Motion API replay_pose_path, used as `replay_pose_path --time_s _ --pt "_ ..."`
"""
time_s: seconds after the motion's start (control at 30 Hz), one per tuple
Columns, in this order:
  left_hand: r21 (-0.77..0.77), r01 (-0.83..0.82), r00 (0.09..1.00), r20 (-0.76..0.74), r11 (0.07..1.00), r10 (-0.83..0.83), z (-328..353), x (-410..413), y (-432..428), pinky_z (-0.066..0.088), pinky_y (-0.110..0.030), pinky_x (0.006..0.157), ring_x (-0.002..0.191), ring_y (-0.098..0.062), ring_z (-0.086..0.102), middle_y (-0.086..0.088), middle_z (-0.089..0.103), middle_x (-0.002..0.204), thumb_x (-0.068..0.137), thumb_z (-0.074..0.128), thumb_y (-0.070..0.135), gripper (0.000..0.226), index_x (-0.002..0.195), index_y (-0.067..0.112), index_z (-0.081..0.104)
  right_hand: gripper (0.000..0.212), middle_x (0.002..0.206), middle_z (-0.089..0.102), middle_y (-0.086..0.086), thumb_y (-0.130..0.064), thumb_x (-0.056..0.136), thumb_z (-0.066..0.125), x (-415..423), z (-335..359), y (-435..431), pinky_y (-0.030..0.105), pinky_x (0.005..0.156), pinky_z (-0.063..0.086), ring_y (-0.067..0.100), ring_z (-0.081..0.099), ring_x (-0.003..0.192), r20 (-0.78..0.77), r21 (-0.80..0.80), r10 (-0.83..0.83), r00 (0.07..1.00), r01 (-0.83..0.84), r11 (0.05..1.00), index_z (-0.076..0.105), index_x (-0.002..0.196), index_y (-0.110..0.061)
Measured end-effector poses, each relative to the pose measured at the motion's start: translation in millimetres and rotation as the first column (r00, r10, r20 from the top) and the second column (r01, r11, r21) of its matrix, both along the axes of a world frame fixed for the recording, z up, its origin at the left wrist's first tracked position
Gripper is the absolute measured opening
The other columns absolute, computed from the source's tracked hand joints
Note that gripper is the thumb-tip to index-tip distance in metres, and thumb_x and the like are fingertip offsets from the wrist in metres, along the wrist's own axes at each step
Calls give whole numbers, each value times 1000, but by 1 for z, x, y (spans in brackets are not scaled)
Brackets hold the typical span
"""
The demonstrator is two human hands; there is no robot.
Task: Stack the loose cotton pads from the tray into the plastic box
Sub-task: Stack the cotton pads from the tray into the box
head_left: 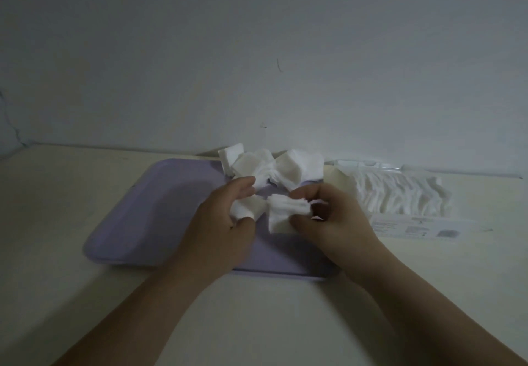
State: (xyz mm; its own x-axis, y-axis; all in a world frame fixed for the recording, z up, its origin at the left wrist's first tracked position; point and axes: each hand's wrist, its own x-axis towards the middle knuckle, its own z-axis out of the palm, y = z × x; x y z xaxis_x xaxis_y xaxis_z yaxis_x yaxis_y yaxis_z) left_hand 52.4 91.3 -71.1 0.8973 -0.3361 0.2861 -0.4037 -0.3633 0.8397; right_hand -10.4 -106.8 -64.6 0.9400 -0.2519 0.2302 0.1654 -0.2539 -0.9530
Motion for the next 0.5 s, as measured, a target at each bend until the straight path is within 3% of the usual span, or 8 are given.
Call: replay_pose_path --time_s 0.07,0.17,0.3,0.43,0.5 --pt "-97 33 996 -76 995 -41 4 -6 -1 49 -15 71 80 2 66 26 71 119 74 56 21 53 119 48 62 28 84 69 0 11 83 71 -1 -1 -1 33 70 49 17 61 76 42 175 64 997 -70 982 66 95 -14" --pt "-184 75 988 -120 980 -98 7 -10 -6 56 -28 89 102 -8 72 11 76 112 76 71 26 44 117 43 68 34 97 69 8 19 88 64 -3 -3 0 34 72 57 19 66 84 75 320 136 988 -153 935 63 107 -9" --pt "-205 100 991 -63 974 -115 8 -12 -8 55 -33 96 104 -15 72 0 77 105 78 76 27 38 114 38 72 37 111 73 9 15 96 54 -2 -5 0 41 76 62 24 71 94 70 351 210 975 -221 910 68 122 -8" --pt "-293 84 988 -102 952 -118 9 -15 -10 55 -24 85 95 -12 75 6 77 97 89 77 9 35 113 34 73 31 117 73 11 0 100 58 -1 -8 -1 42 75 59 24 70 95 90 347 213 973 -231 909 72 124 -14" --pt "-324 88 982 -128 942 -136 12 -17 -12 59 -27 76 90 -17 75 4 78 99 94 70 8 31 114 31 73 30 115 73 11 -3 100 59 -2 -8 1 42 75 59 24 70 95 102 339 196 975 -219 915 72 124 -14"
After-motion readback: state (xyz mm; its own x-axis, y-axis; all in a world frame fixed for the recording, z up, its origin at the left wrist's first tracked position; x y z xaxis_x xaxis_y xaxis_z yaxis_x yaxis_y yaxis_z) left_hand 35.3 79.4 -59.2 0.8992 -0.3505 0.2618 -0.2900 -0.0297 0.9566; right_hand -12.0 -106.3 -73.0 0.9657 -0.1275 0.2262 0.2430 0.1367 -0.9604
